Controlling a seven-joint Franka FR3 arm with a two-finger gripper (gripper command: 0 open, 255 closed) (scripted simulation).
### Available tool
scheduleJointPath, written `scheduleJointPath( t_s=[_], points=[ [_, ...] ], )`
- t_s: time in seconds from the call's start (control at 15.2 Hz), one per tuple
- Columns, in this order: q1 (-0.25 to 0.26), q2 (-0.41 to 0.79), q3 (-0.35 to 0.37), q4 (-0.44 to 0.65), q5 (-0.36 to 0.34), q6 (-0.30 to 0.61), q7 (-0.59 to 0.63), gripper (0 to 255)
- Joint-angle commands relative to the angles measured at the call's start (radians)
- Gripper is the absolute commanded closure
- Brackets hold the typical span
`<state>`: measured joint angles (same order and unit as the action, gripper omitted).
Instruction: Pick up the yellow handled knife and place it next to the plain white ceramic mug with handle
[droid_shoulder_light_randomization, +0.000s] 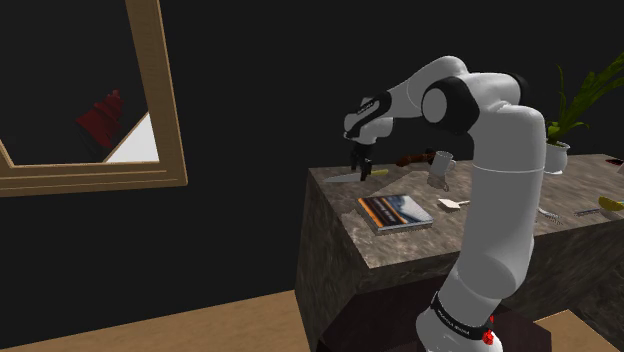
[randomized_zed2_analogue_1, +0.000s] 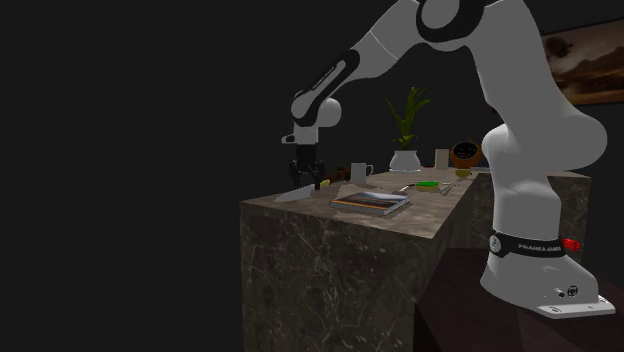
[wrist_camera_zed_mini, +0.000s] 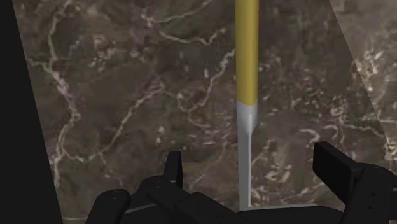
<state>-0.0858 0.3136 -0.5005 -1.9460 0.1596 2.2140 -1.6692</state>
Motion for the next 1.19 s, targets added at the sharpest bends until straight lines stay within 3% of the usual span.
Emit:
scheduleJointPath(
  t_s=[0.0,0.53,0.59,1.12],
  points=[
    [-0.005,0.019,0.005,-0.008,0.013,0.026,-0.009,0],
    [-0.005,0.019,0.005,-0.008,0.013,0.025,-0.009,0],
    [-0.005,0.019,0.005,-0.008,0.013,0.025,-0.009,255],
    [-0.005,0.019,0.005,-0.008,0.013,0.025,-0.009,255]
  ],
)
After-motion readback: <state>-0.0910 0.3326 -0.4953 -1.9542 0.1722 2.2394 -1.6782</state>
